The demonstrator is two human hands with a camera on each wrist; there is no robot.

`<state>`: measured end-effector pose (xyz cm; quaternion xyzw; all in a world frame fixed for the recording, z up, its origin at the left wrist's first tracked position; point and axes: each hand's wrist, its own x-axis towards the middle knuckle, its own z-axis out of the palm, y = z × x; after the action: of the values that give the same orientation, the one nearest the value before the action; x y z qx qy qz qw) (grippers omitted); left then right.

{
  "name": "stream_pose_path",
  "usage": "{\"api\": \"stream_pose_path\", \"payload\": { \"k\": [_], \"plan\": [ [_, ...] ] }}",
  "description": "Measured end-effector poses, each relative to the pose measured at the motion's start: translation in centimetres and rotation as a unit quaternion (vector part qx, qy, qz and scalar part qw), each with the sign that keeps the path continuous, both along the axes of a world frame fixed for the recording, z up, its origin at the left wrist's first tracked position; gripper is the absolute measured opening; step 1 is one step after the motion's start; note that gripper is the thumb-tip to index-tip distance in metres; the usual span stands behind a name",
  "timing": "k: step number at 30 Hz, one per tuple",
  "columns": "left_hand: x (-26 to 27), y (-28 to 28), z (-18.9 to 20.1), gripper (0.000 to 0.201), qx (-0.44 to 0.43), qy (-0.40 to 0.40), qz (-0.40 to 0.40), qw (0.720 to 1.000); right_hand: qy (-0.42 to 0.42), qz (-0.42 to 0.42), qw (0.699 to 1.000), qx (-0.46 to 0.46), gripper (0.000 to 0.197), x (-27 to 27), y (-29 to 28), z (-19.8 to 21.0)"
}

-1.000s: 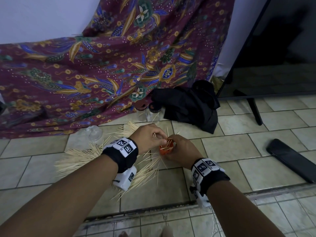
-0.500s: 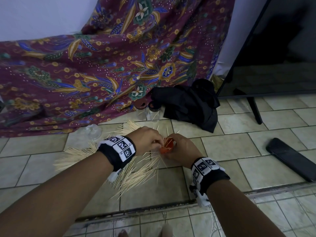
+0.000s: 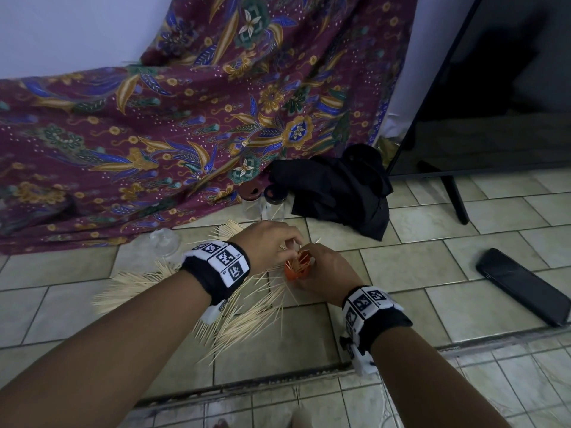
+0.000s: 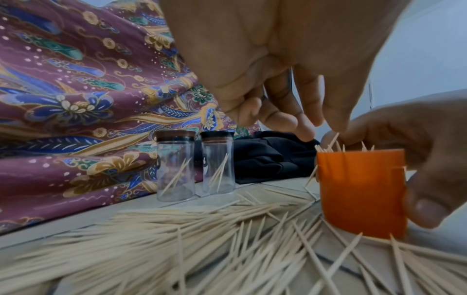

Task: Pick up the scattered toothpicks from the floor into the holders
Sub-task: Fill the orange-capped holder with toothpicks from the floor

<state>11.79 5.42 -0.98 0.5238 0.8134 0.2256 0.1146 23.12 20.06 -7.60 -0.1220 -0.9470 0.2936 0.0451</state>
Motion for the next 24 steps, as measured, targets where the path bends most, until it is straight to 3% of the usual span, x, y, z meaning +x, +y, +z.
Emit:
{"api": "stream_pose_path", "payload": {
  "k": [10, 24],
  "plan": [
    [0.5, 2.1, -0.8, 0.010, -0.015, 0.067, -0.004, 0.998, 0.013, 0.011, 1.000, 0.003, 0.058, -0.3, 0.0, -0.6],
    [0.6, 2.3, -0.8, 0.004, 0.014, 0.053, -0.003, 0.998, 0.003, 0.015, 1.000, 0.008, 0.050, -0.2, -0.2, 0.2]
  ]
}}
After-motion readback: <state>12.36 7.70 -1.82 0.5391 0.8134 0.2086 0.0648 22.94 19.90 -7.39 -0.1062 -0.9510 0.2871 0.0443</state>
